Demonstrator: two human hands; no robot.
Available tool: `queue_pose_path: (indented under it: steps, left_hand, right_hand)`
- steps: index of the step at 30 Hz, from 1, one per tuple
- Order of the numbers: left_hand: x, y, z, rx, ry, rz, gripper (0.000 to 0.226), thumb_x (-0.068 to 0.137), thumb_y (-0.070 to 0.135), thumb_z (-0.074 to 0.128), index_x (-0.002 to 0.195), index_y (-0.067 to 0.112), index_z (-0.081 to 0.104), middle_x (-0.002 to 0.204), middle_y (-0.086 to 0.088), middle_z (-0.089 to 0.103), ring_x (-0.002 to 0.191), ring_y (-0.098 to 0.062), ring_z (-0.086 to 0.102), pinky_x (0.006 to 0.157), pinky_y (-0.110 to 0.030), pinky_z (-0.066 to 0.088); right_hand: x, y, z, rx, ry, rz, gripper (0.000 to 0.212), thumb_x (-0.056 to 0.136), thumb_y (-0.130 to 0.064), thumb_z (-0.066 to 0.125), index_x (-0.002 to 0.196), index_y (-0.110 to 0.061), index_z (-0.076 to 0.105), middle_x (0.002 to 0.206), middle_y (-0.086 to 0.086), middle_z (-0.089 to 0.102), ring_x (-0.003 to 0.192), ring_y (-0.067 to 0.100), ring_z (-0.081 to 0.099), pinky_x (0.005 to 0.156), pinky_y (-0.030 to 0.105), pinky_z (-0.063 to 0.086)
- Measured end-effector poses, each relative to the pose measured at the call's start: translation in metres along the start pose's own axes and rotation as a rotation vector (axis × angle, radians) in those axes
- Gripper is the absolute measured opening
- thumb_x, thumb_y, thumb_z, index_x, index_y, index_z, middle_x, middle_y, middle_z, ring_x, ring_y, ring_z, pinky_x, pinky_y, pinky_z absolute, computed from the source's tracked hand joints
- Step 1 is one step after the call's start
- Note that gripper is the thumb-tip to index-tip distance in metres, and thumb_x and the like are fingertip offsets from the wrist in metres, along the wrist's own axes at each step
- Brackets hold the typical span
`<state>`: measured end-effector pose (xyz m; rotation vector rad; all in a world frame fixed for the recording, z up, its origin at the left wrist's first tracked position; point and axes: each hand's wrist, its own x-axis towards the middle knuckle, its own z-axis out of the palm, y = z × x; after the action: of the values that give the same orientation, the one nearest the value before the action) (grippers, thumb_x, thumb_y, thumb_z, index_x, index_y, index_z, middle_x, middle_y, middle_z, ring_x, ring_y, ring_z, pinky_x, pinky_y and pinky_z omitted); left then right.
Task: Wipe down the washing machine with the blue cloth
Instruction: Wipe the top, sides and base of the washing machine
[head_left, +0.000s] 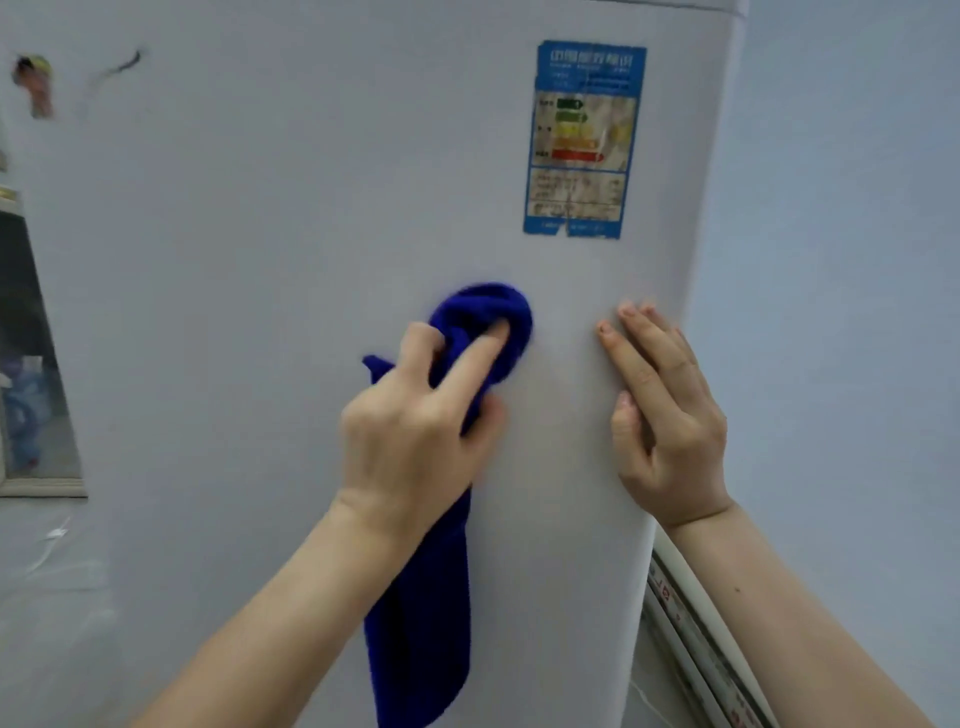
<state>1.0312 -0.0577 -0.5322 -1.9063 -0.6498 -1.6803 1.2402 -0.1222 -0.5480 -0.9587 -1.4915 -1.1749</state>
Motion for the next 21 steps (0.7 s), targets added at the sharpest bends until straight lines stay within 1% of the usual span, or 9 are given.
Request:
queue_pose_path:
  steps: [2, 4, 6, 9, 11, 13, 15, 17, 21]
  left_hand:
    - [0.026, -0.008, -0.003, 0.005, 0.064, -0.205, 0.044, 0.081, 0.023, 0.062, 0.124, 0.026, 0.065, 0.098, -0.01, 0.058, 0.053, -0.023, 0.045, 0.049, -0.025, 0.033]
    - [0.032, -0.003, 0.001, 0.017, 0.072, -0.265, 0.046, 0.082, 0.023, 0.061, 0.128, 0.026, 0.062, 0.099, -0.011, 0.056, 0.057, -0.018, 0.038, 0.049, -0.025, 0.032]
    - [0.016, 0.012, 0.009, 0.012, 0.022, -0.154, 0.046, 0.081, 0.021, 0.06, 0.127, 0.026, 0.063, 0.097, -0.011, 0.058, 0.054, -0.018, 0.039, 0.045, -0.023, 0.032]
    - [-0.026, 0.028, 0.015, -0.017, -0.058, 0.126, 0.044, 0.078, 0.015, 0.059, 0.121, 0.024, 0.068, 0.085, -0.008, 0.062, 0.046, -0.021, 0.044, 0.039, -0.026, 0.035]
    - [-0.042, 0.026, 0.013, -0.04, -0.08, 0.208, 0.044, 0.075, 0.013, 0.06, 0.117, 0.023, 0.071, 0.08, -0.007, 0.062, 0.044, -0.021, 0.043, 0.038, -0.028, 0.036]
    - [-0.043, 0.02, 0.009, -0.055, -0.1, 0.224, 0.043, 0.074, 0.013, 0.06, 0.114, 0.023, 0.072, 0.079, -0.005, 0.062, 0.045, -0.021, 0.044, 0.038, -0.028, 0.037]
    - [-0.033, 0.015, 0.003, -0.027, -0.087, 0.198, 0.041, 0.075, 0.015, 0.06, 0.114, 0.025, 0.072, 0.081, -0.005, 0.061, 0.046, -0.021, 0.046, 0.038, -0.027, 0.037]
    - [-0.015, 0.008, 0.0, 0.012, -0.043, 0.112, 0.042, 0.076, 0.017, 0.062, 0.116, 0.026, 0.07, 0.087, -0.006, 0.061, 0.048, -0.022, 0.048, 0.04, -0.026, 0.037]
    - [0.012, 0.005, 0.001, 0.013, 0.004, -0.104, 0.044, 0.08, 0.02, 0.061, 0.123, 0.026, 0.065, 0.098, -0.009, 0.058, 0.052, -0.025, 0.047, 0.048, -0.024, 0.03]
  right_hand:
    - [0.001, -0.001, 0.001, -0.001, -0.001, 0.006, 0.051, 0.087, 0.009, 0.046, 0.137, 0.001, 0.054, 0.144, 0.018, 0.052, 0.141, 0.035, 0.047, 0.119, 0.05, 0.037]
    - [0.001, -0.002, 0.002, 0.0, 0.003, 0.009, 0.049, 0.088, 0.005, 0.046, 0.136, 0.001, 0.056, 0.143, 0.019, 0.052, 0.141, 0.035, 0.046, 0.118, 0.05, 0.037]
    - [0.002, -0.002, 0.002, 0.0, 0.003, 0.001, 0.047, 0.089, 0.001, 0.048, 0.135, 0.002, 0.057, 0.143, 0.021, 0.053, 0.14, 0.035, 0.046, 0.117, 0.052, 0.039]
    - [0.004, -0.001, 0.0, 0.004, 0.004, -0.009, 0.044, 0.089, -0.001, 0.054, 0.133, 0.005, 0.059, 0.14, 0.02, 0.054, 0.138, 0.035, 0.048, 0.114, 0.052, 0.042]
    - [0.005, -0.001, 0.0, -0.016, 0.026, 0.004, 0.043, 0.09, -0.003, 0.059, 0.132, 0.006, 0.061, 0.139, 0.016, 0.054, 0.135, 0.034, 0.05, 0.115, 0.046, 0.042]
    - [0.006, -0.001, 0.001, -0.056, 0.041, 0.022, 0.043, 0.09, -0.006, 0.062, 0.132, 0.006, 0.062, 0.139, 0.015, 0.054, 0.134, 0.033, 0.052, 0.116, 0.04, 0.041]
    - [0.007, -0.002, 0.0, -0.116, 0.042, 0.041, 0.045, 0.091, -0.012, 0.065, 0.134, 0.002, 0.062, 0.14, 0.017, 0.055, 0.133, 0.032, 0.052, 0.115, 0.044, 0.042]
    - [0.008, -0.002, -0.002, -0.175, 0.04, 0.083, 0.049, 0.093, -0.023, 0.066, 0.138, -0.003, 0.06, 0.145, 0.019, 0.052, 0.137, 0.031, 0.049, 0.115, 0.05, 0.04]
    - [0.01, 0.003, -0.008, -0.181, -0.04, 0.261, 0.066, 0.094, -0.052, 0.062, 0.15, -0.019, 0.049, 0.16, 0.025, 0.028, 0.151, 0.038, 0.027, 0.123, 0.044, 0.027]
